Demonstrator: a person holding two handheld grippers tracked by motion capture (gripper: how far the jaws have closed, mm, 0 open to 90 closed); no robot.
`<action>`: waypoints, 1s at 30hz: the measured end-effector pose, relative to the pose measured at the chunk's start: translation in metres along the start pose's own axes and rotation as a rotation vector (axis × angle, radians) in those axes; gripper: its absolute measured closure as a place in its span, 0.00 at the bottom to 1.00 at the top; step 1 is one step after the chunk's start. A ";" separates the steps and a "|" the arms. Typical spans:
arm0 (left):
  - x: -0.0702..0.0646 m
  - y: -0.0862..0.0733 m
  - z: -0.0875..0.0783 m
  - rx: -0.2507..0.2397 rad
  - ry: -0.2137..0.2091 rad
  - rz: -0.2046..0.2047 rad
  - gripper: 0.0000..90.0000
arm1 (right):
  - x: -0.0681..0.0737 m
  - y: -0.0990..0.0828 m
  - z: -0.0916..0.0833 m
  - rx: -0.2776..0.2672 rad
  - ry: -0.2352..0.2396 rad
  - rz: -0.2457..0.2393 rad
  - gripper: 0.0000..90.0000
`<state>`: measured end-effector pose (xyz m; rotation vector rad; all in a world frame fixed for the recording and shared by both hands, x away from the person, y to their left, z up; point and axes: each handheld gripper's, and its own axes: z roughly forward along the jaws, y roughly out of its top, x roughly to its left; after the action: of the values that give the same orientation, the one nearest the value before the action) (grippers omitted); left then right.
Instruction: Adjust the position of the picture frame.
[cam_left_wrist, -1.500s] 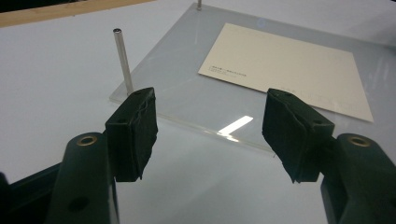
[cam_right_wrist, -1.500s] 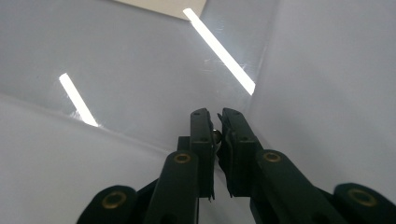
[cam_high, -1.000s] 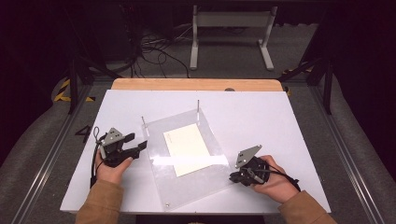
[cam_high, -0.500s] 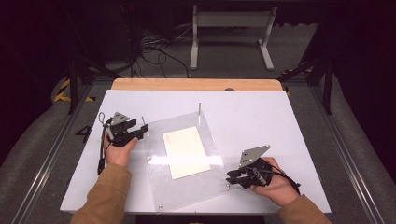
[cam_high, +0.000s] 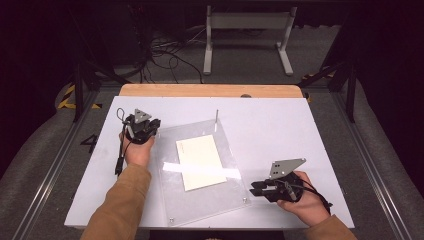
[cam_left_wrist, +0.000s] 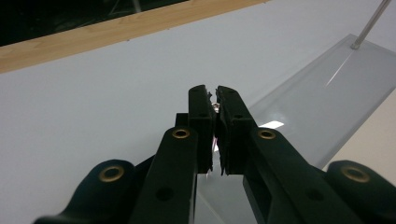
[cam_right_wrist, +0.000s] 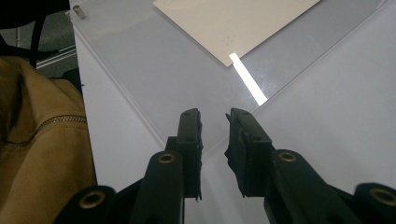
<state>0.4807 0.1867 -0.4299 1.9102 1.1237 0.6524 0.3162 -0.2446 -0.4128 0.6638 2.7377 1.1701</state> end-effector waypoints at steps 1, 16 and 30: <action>-0.002 0.004 0.002 -0.013 -0.003 0.011 0.94 | 0.000 -0.002 -0.002 -0.006 -0.004 0.002 0.82; -0.054 0.044 0.058 -0.005 -0.156 0.111 0.94 | 0.000 -0.024 -0.032 -0.060 -0.061 0.072 0.83; -0.062 0.031 0.054 0.005 -0.200 0.105 0.94 | 0.002 -0.022 -0.026 -0.053 -0.043 0.060 0.82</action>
<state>0.5061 0.1028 -0.4347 1.9998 0.9050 0.5020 0.3002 -0.2744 -0.4094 0.7611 2.6591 1.2213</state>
